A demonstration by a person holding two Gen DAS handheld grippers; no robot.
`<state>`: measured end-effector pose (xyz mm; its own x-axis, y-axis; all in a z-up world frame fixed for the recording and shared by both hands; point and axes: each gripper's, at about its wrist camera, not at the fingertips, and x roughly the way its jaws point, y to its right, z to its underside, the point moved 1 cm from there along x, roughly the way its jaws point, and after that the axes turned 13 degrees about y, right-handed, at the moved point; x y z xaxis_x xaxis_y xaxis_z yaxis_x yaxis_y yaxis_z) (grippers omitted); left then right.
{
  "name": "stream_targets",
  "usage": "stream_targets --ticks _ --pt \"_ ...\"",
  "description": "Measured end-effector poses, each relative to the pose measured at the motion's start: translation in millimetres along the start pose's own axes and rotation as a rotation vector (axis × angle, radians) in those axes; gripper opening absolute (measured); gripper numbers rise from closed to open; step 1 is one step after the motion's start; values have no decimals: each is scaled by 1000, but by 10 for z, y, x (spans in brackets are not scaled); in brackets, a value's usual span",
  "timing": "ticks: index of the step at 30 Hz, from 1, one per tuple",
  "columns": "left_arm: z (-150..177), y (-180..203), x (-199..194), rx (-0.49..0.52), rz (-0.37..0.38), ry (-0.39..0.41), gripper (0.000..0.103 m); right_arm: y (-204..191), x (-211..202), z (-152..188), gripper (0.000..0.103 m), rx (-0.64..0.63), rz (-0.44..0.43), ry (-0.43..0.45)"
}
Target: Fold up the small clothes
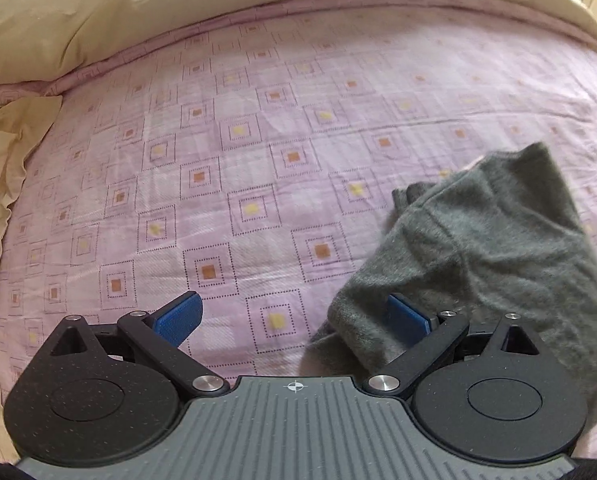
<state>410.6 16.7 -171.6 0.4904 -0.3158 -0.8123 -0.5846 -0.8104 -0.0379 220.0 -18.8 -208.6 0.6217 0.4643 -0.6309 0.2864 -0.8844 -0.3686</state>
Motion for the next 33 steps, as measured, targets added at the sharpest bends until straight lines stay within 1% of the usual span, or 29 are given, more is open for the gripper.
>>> stream_targets --ticks 1,3,4,7,11,14,17,20,23,25,27,30,31,33 --pt "-19 -10 -96 -22 21 21 99 41 -142 -5 69 16 11 25" --pt "-27 -30 -296 -72 49 58 99 151 -386 -15 77 52 33 63" --pt "-23 -18 -373 -92 63 69 100 233 -509 -24 78 72 50 80" --pt "57 79 -565 -124 94 89 100 429 -747 -40 78 112 120 100" --pt "264 389 -707 -105 133 102 100 729 -911 -23 79 163 249 111" --pt "465 617 -677 -84 167 75 100 977 -970 -11 79 198 367 111" --pt "646 786 -614 -64 153 55 100 1222 -986 -29 79 232 440 116" --pt "739 856 -565 -45 98 67 100 1387 -911 -116 79 224 461 117" --pt "759 810 -518 -65 43 82 100 1489 -754 -220 79 186 456 102" --pt "812 742 -396 -85 -1 24 100 1586 -631 -271 79 175 459 82" --pt "926 614 -257 -145 0 -40 102 1713 -494 -316 79 166 464 58" --pt "1081 436 -179 -249 52 -78 103 1970 -280 -421 81 163 482 24" --pt "1110 408 -185 -260 58 -79 103 2064 -235 -472 82 170 490 18" --pt "1141 409 -209 -230 62 -76 103 2250 -118 -574 82 199 518 6"
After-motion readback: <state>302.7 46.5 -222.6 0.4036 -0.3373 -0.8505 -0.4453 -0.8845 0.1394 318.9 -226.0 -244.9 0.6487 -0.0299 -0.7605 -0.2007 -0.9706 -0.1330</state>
